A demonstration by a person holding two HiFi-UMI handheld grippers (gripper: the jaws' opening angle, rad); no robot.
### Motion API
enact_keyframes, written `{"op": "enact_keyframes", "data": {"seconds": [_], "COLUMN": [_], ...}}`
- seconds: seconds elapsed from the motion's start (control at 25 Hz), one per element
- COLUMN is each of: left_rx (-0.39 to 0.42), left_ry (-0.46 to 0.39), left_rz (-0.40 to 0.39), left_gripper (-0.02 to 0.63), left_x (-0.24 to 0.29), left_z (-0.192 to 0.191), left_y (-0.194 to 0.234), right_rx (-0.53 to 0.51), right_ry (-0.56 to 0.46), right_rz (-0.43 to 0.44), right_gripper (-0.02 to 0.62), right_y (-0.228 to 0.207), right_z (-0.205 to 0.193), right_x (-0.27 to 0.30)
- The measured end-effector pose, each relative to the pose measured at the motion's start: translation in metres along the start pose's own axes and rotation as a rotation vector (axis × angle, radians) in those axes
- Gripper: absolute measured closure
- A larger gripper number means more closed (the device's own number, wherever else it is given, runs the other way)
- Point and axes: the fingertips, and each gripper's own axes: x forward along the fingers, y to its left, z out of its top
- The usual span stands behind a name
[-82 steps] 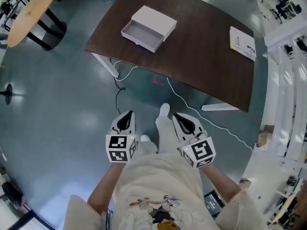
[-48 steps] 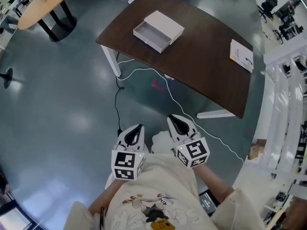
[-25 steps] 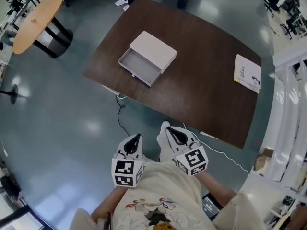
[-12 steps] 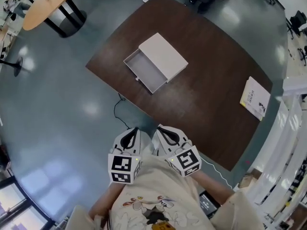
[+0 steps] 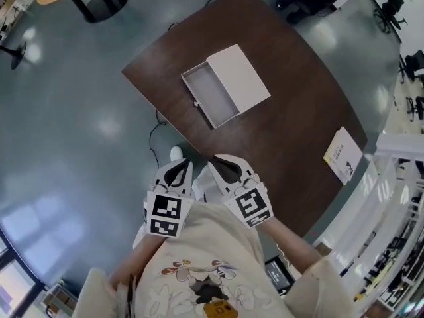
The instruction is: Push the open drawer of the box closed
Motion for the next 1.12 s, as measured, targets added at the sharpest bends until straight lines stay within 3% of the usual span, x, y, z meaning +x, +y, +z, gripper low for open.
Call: {"op": "enact_keyframes", "data": {"seconds": [0.16,0.52,0.84,1.12], "left_rx": [-0.04,-0.102,-0.225,-0.272], "left_ry": [-0.024,-0.063,-0.093,-0.101], "left_rz": [0.017,0.019,0.021,0.025], "left_gripper": [0.6,0.6,0.6,0.6], "left_x": [0.004,0.02,0.025,0.025], "left_z": [0.0,-0.003,-0.018,-0.021], "left_y": [0.023,0.059,0.083,0.097], "right_rx": [-0.114,-0.394,-0.622,-0.745], "right_ry": [0.066,0.211,0.324,0.381], "right_rz": [0.055,0.17,0.261,0.312], "right_gripper": [0.479,0.457,0.422,0.413], "right_y": [-0.005,-0.03,-0.039,-0.048], "right_z": [0.002,-0.016,-0.028,-0.027], "right_x": [0.028,0.094,0.134,0.163]}}
